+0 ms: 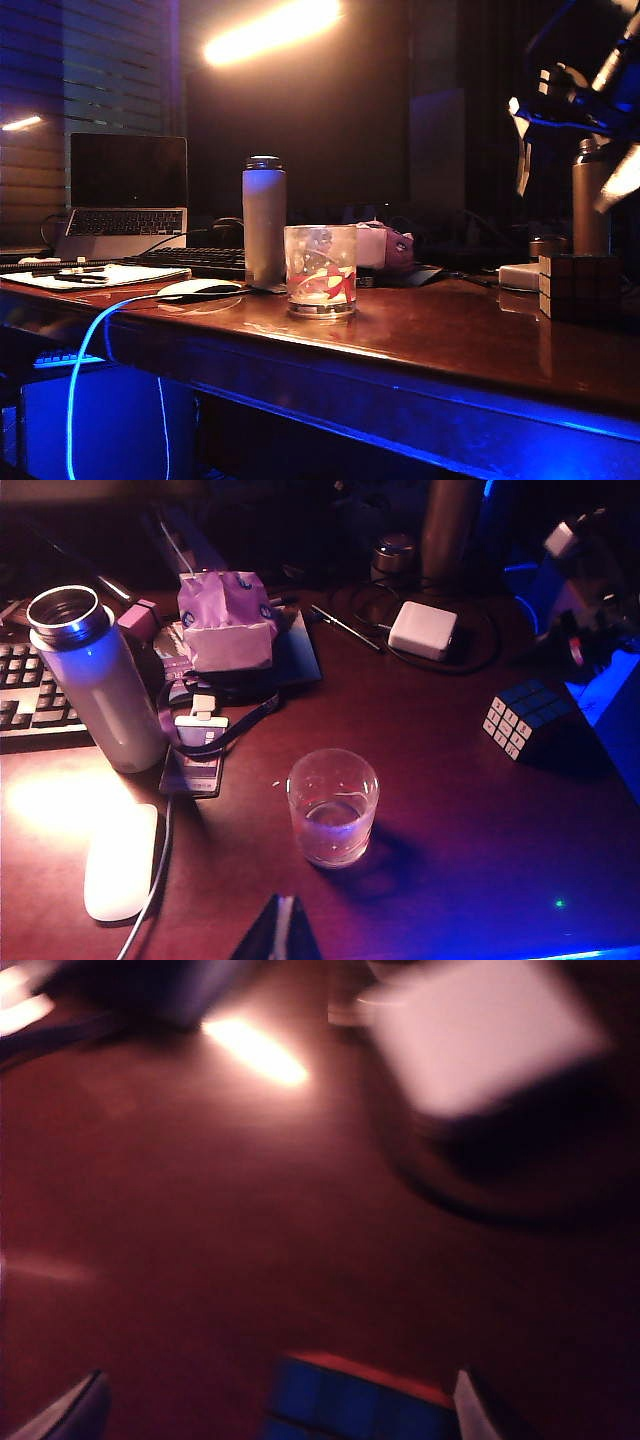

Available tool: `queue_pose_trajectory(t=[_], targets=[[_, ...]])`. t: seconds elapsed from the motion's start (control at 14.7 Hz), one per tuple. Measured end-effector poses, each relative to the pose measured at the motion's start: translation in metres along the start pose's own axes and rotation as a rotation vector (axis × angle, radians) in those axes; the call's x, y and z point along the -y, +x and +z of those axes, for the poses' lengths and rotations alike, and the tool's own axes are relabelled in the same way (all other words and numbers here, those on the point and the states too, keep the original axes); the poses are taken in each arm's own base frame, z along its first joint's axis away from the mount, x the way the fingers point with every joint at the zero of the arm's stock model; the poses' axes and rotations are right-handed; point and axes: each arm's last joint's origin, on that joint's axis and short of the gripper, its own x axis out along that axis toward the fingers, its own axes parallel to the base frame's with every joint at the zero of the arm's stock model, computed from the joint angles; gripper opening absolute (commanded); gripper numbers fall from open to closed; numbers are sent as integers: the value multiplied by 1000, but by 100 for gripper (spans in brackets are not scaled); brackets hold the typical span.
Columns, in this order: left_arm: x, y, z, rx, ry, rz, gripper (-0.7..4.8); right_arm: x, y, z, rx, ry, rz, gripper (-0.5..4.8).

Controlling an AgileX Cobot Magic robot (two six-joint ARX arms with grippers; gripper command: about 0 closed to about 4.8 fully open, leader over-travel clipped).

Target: Stack the Rubik's Cube on top of the glass cup.

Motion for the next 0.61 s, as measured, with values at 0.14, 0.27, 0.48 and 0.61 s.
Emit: queue_pose_trajectory(t=[0.14, 0.27, 0.48, 0.61], targets=[[0, 0, 0, 1, 0, 0, -3, 1, 0, -5, -44, 38, -33, 479], [0, 0, 0, 1, 0, 0, -3, 2, 4, -6, -51, 44, -47, 479], [0, 0, 0, 1, 0, 0, -3, 4, 29, -16, -147, 48, -23, 479], [0, 0, 0, 2, 0, -2, -3, 3, 40, -22, -188, 47, -19, 479]])
